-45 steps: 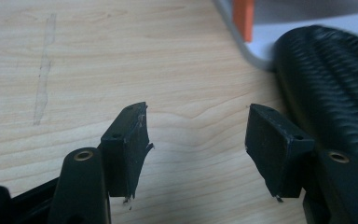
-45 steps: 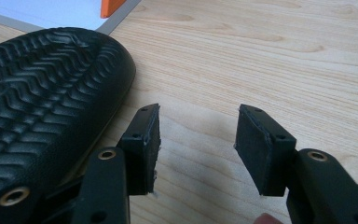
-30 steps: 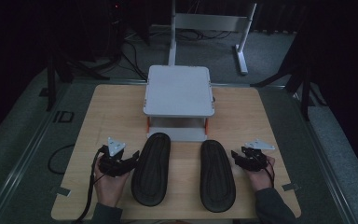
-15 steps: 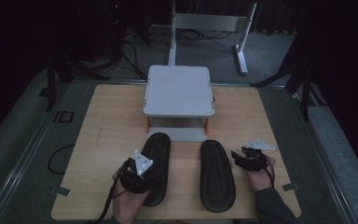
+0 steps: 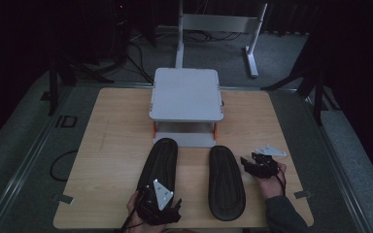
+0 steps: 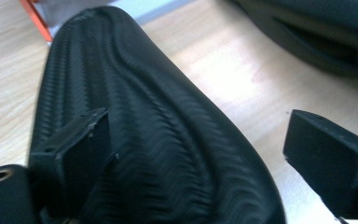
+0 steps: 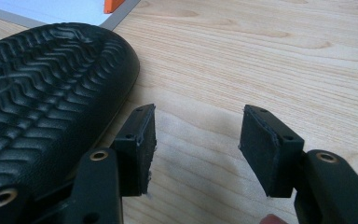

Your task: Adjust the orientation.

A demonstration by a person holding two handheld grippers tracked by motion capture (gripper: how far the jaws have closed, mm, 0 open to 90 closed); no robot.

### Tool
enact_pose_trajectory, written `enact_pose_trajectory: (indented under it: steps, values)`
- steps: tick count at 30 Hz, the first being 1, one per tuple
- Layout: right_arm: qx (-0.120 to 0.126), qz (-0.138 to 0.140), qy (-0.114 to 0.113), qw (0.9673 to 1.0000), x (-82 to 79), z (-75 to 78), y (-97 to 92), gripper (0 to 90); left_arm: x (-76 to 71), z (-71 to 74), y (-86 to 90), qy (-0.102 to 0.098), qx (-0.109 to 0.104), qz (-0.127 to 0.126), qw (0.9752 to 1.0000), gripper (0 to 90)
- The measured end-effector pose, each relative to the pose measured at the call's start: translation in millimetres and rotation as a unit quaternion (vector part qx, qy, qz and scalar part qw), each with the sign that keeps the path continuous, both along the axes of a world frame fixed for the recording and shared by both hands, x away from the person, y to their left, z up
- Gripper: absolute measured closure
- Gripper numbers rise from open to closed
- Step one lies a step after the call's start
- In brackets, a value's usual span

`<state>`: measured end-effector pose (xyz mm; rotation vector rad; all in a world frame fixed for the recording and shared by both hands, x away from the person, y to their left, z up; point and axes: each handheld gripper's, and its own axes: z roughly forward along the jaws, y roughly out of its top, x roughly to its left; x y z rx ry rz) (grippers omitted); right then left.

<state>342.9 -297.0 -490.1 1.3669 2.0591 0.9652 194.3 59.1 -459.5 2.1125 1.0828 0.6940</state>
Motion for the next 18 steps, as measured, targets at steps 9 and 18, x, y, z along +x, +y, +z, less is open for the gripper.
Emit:
enact_pose_trajectory:
  steps: [9, 18]
  values:
    - [0.002, -0.001, -0.002, 1.0000, 0.1, 0.2, -1.4, 44.6, 6.7, -4.1, 25.6, -0.008, 0.025, 0.052, 0.9983, 5.9]
    - [0.000, 0.001, -0.001, 1.0000, -0.2, 0.0, 0.9, 44.6, 17.0, -1.5, 60.3, -0.008, -0.009, 0.059, 0.9982, 28.2]
